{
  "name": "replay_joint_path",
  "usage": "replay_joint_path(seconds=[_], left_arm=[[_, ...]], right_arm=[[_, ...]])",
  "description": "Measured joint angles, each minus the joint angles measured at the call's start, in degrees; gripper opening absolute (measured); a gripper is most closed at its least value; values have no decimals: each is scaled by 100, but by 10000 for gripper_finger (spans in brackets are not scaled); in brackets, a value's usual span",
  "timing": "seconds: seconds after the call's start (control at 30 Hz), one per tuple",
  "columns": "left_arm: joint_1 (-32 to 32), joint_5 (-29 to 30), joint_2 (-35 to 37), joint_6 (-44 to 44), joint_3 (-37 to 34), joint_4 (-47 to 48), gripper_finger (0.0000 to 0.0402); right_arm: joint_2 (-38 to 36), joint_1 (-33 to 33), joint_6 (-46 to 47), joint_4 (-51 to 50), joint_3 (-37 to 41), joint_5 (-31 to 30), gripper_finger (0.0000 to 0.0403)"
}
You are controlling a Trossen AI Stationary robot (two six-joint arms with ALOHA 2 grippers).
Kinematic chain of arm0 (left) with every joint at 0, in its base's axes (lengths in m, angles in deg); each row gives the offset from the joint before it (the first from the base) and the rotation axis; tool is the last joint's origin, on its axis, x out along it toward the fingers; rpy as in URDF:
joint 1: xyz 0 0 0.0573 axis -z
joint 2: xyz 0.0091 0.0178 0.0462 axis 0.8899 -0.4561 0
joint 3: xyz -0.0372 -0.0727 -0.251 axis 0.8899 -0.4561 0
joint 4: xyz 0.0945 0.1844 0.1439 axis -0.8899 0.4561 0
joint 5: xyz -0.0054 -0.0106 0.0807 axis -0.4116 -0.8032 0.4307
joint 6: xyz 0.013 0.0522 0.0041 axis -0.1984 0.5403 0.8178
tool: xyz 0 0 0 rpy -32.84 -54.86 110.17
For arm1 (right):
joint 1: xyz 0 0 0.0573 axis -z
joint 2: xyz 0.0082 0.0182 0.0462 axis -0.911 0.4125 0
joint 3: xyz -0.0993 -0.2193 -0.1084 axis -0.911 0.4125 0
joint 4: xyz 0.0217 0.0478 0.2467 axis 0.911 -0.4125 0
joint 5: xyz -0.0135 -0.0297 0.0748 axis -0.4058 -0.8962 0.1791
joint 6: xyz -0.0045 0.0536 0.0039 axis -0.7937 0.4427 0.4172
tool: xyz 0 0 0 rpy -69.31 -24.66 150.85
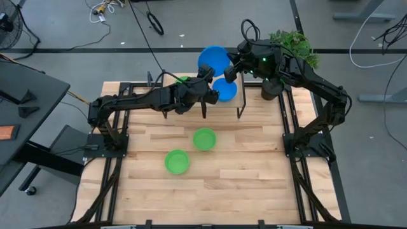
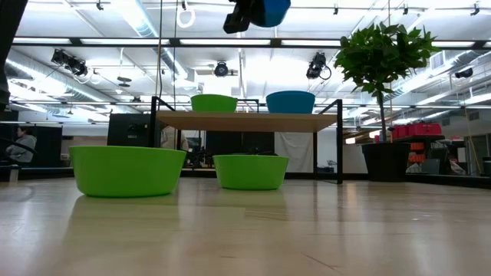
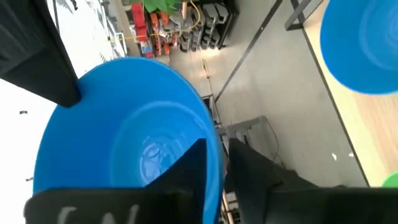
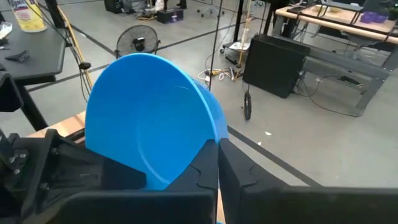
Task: Pick & Place Mini bowls
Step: Stack the blue bowl on the blue bowl on the shelf
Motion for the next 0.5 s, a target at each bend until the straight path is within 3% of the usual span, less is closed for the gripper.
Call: replay_joint_path(seconds=[0.3,0.5], left_arm=[[99,322,0,1,0,4,151],[219,472,24,-191,0,3,167]], right_arm=[[-13,2,-107,34,0,127,0],[-68,-2,-137,34,0,163,0]])
